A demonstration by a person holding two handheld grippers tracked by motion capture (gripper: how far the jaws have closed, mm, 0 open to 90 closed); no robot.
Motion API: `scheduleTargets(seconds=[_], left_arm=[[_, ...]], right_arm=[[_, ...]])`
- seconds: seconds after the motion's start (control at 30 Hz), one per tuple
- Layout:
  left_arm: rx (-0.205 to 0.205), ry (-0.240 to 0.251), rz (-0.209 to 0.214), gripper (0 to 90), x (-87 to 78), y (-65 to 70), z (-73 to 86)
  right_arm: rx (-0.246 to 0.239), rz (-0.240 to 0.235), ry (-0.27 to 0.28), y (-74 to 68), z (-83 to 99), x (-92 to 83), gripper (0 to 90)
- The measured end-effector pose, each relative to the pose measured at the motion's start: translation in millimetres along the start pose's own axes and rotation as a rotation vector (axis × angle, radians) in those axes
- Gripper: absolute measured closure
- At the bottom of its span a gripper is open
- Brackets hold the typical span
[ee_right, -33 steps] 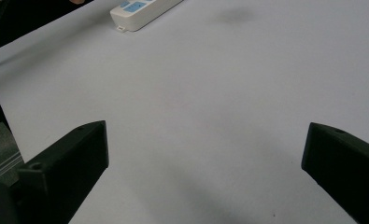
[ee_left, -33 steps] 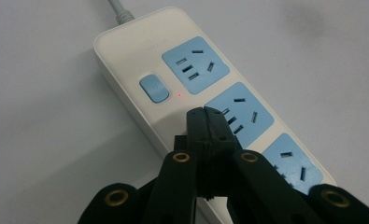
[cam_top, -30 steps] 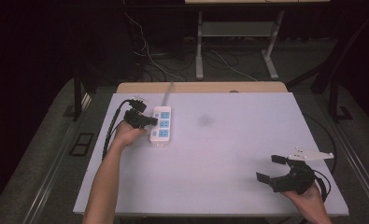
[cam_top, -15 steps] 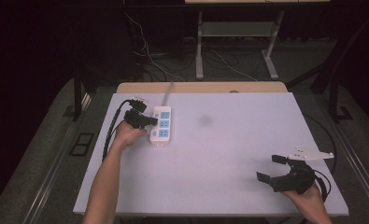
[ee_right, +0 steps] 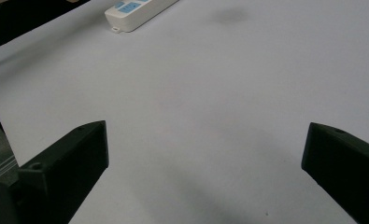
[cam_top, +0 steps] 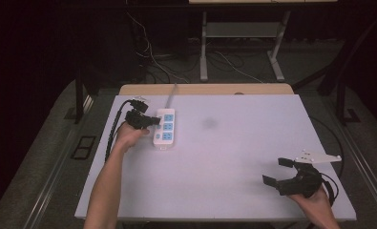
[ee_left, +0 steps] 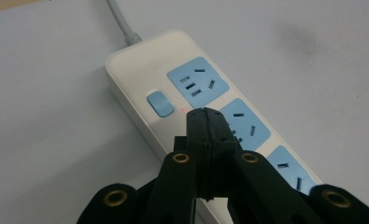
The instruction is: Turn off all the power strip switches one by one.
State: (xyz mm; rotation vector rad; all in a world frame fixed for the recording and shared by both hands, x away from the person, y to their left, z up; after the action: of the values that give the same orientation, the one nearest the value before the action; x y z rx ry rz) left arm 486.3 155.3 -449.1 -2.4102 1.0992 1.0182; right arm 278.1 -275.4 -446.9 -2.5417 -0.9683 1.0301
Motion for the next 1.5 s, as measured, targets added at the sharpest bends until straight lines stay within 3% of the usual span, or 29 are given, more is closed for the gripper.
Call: scheduleTargets(seconds=[0.6,0.8,1.03,1.5], left_arm=[[-0.026,0.042,-0.037,89.4,-14.3,-17.8,-18.4],[-0.029,0.042,-0.047,89.5,-10.2,-23.6,-23.8],[-0.067,0.046,-0.049,89.5,-1.8,-27.7,-21.0],[-0.069,0.027,-0.05,89.5,12.2,-25.5,-18.2]], right_arm=[[0.002,0.003,-0.006,2.0,0.1,2.0,0.5],[0.003,0.003,-0.007,1.2,0.6,2.1,0.5],[0.004,0.002,-0.008,1.9,0.8,2.3,0.5],[0.002,0.002,-0.015,1.4,1.4,3.2,0.5]])
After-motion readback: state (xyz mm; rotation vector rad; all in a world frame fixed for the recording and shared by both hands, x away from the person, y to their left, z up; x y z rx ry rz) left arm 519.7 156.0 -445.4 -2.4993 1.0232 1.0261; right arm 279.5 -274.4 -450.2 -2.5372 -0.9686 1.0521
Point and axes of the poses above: each handheld gripper's, and its own axes: x roughly forward along the jaws, z roughly out of its underside, y roughly to its right, the point moved 6 cm from there along x, roughly forward along the jaws, and after that the axes turned 14 degrees about x, right-handed, at the moved point
